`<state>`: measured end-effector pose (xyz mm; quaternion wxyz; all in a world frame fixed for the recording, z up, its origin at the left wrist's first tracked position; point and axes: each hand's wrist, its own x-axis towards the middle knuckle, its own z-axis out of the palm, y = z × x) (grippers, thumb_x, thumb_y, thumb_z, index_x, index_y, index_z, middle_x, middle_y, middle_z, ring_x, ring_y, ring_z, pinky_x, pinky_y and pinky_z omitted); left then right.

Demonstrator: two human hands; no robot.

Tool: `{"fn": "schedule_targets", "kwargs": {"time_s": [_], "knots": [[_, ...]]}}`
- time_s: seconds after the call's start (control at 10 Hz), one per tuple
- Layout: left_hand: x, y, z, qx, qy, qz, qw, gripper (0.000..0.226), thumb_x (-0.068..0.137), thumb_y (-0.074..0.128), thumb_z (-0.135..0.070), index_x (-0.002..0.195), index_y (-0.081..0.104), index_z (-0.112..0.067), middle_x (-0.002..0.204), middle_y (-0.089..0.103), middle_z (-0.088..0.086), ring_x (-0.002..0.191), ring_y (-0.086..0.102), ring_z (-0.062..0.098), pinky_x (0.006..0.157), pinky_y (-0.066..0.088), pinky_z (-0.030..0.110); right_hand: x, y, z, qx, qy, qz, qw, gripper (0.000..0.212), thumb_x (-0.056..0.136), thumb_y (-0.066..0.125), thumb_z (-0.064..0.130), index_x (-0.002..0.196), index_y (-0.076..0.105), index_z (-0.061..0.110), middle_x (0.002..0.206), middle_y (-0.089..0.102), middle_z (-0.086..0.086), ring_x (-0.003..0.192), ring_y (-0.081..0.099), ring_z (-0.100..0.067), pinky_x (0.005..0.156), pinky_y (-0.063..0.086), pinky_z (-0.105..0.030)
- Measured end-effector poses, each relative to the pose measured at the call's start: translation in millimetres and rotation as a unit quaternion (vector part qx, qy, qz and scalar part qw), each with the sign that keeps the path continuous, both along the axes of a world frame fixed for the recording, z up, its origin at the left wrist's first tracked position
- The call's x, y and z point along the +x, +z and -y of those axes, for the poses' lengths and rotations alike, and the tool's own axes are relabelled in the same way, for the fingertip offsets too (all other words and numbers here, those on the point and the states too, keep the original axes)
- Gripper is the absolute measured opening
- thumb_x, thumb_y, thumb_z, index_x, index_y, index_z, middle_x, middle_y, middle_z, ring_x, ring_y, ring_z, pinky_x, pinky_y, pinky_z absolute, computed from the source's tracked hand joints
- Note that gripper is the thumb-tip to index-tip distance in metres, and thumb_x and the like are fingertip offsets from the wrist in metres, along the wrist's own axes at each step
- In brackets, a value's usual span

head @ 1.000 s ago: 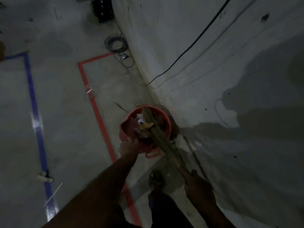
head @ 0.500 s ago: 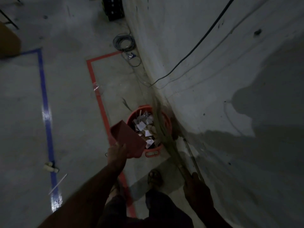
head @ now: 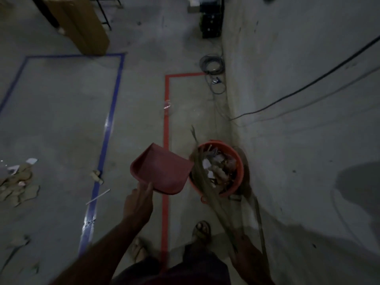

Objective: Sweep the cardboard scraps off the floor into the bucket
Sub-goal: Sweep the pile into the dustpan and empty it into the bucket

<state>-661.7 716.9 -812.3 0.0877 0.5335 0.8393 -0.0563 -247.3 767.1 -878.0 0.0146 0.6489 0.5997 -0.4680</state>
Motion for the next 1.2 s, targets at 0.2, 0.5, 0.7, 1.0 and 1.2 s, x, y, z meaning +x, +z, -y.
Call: {"fn": "schedule_targets", "kwargs": {"time_s": [0.2, 0.5, 0.7, 1.0, 1.2], "knots": [[-45.4, 36.9, 55.6, 0.02, 0.073, -0.013, 0.997, 0.043, 0.073, 0.066, 0.002, 0.114, 0.061, -0.01, 0.094, 0.058, 0.018, 0.063, 0.061, 0.038, 0.053, 0.048, 0.039, -59.6, 28.3, 59.6, 0.141, 0.266, 0.025, 0.953, 0.095, 0.056, 0.058, 0.084, 0.14, 0.026, 0.054, 0.083, 0.059, 0.032, 0.054, 0.05, 0.018, 0.06, 0.027, -0.001], [-144.0, 72.6, 224.1, 0.049, 0.232, -0.032, 0.971, 0.05, 0.063, 0.073, 0.001, 0.111, 0.066, -0.014, 0.089, 0.058, 0.013, 0.058, 0.059, 0.031, 0.049, 0.045, 0.035, -256.9, 89.5, 77.2, 0.142, 0.371, 0.115, 0.911, 0.056, 0.092, 0.034, 0.034, 0.134, 0.06, 0.008, 0.085, 0.073, -0.018, 0.081, 0.063, -0.029, 0.065, 0.046, -0.027], [-211.7, 74.7, 361.8, 0.071, 0.334, -0.021, 0.94, 0.059, 0.052, 0.082, 0.001, 0.107, 0.065, -0.014, 0.082, 0.054, 0.011, 0.051, 0.055, 0.03, 0.045, 0.04, 0.032, -381.7, 114.3, 146.7, 0.176, 0.447, 0.107, 0.871, 0.048, 0.086, 0.059, 0.039, 0.132, 0.055, 0.027, 0.092, 0.065, -0.007, 0.061, 0.066, -0.028, 0.049, 0.053, -0.036], [-257.5, 64.2, 487.6, 0.111, 0.467, -0.028, 0.877, 0.055, 0.059, 0.068, 0.01, 0.11, 0.065, -0.012, 0.085, 0.056, 0.012, 0.056, 0.058, 0.028, 0.044, 0.043, 0.031, -521.4, 135.0, 236.4, 0.228, 0.559, 0.03, 0.796, 0.068, 0.096, 0.049, 0.044, 0.154, 0.015, 0.047, 0.126, 0.051, -0.002, 0.094, 0.066, -0.019, 0.07, 0.047, -0.029], [-288.8, 54.7, 527.9, 0.126, 0.531, -0.027, 0.838, 0.057, 0.06, 0.073, 0.01, 0.113, 0.064, -0.01, 0.082, 0.053, 0.013, 0.05, 0.053, 0.026, 0.042, 0.04, 0.029, -611.0, 133.8, 264.9, 0.234, 0.642, 0.04, 0.729, 0.063, 0.099, 0.042, 0.042, 0.154, 0.012, 0.044, 0.103, 0.035, 0.002, 0.079, 0.052, -0.019, 0.066, 0.039, -0.028]]}}
